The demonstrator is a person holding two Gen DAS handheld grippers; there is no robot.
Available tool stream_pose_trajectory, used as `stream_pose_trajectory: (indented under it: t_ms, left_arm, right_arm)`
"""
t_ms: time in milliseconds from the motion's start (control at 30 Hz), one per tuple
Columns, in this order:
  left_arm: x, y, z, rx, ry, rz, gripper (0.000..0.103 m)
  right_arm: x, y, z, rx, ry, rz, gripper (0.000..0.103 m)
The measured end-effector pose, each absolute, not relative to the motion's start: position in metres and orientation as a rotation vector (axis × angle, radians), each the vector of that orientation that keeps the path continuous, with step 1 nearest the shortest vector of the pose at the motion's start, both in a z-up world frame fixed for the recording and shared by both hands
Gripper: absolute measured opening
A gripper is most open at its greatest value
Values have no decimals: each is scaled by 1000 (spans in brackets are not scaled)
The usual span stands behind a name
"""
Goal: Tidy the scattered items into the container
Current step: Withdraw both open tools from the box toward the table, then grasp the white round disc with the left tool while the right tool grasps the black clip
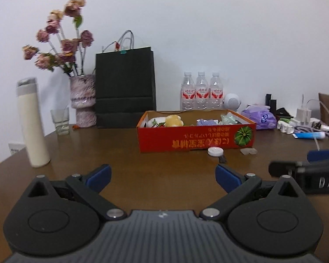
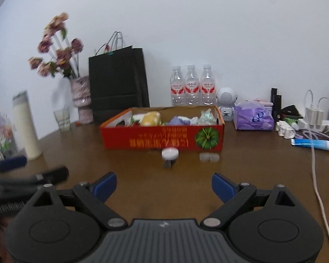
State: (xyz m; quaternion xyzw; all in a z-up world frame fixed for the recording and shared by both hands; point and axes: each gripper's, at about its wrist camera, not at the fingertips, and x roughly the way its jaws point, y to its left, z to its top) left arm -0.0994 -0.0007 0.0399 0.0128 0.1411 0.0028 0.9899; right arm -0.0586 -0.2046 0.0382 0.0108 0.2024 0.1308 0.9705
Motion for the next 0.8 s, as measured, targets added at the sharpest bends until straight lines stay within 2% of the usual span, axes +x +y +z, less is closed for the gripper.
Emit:
stream_pose_trajectory:
  t_ms: [167,300,533,800]
  left_arm:
    - [-142,3,24,-32,232,-11,103]
    - [-144,-1,10,-6,259,-29,103]
    - [-146,-7,-9,72,288,-24,103]
    - [-145,2,3,57,296,-24,103]
  right_arm:
    - [-102,-207,21,-21,443,268,95]
    - [-122,-210,13,-5,436,275,96]
    - [-122,-218,0,73,481,311,96]
    - [-107,-215,5,53,495,262,94]
